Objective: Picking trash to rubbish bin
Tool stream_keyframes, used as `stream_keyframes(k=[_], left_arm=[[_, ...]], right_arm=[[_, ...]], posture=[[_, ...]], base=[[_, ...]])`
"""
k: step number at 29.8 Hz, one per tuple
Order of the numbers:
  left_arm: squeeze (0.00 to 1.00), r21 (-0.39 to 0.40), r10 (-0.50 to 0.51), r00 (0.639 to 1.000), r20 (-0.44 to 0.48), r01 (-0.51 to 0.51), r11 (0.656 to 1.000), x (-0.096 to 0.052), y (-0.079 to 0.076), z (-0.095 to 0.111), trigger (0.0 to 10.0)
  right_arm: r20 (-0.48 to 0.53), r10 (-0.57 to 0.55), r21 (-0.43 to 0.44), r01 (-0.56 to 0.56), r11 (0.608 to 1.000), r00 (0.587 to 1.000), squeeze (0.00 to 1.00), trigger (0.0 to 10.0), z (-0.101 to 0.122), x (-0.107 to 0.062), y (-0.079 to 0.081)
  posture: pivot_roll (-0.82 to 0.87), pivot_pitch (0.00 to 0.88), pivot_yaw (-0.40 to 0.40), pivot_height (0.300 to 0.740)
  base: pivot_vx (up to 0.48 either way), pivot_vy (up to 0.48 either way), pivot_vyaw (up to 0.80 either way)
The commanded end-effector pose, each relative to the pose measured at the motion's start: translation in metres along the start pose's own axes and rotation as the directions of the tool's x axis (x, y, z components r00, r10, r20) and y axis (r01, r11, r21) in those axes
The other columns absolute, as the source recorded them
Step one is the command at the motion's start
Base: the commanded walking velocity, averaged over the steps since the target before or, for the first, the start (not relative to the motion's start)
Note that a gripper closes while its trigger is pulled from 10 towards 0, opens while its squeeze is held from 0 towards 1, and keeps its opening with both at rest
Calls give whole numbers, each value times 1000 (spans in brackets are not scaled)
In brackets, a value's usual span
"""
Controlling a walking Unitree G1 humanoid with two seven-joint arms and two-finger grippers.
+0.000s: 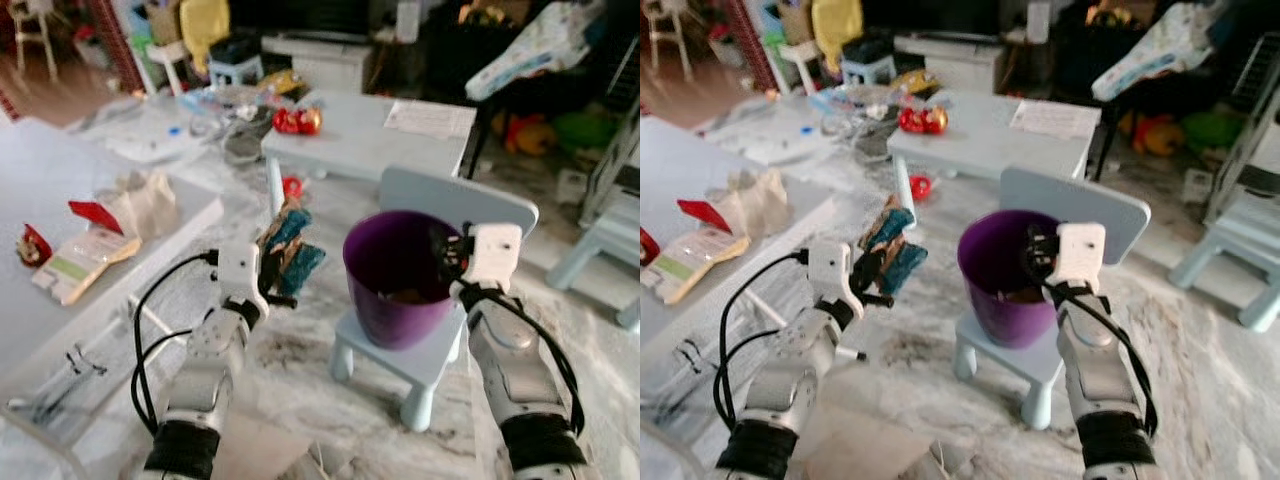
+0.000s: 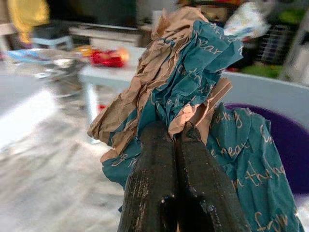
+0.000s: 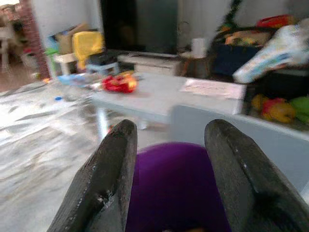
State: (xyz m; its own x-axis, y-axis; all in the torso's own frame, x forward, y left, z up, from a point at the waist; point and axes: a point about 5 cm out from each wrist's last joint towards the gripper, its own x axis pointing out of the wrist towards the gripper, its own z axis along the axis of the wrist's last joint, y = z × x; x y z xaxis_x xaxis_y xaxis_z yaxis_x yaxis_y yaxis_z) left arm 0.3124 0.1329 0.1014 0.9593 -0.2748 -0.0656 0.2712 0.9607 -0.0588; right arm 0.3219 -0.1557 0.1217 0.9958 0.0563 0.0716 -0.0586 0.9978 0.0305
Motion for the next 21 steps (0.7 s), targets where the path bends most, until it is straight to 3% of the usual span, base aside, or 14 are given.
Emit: stream_keyframes(k=[1,6,21], left_arm=[[0,13,9,1000,23,-10,1000,0,3,3,10000],[0,0,-17,999,46,17,1000,0,-1,6,10000],[0,-7,-60,996,67,61,998,3,-9,8,10000]], right_arm=[[18,17,-11,-16,1000,1000,0,10000,6,2,5],[8,-10,-13,10,1000,1000,0,10000,6,3,1],[3,-25,-19,25,1000,1000,0,10000,7,4,0]], posture=[[-25,25,66,740],[-24,24,66,740],[-24,18,65,740]], base=[[0,0,0],[0,0,0],[0,0,-798]])
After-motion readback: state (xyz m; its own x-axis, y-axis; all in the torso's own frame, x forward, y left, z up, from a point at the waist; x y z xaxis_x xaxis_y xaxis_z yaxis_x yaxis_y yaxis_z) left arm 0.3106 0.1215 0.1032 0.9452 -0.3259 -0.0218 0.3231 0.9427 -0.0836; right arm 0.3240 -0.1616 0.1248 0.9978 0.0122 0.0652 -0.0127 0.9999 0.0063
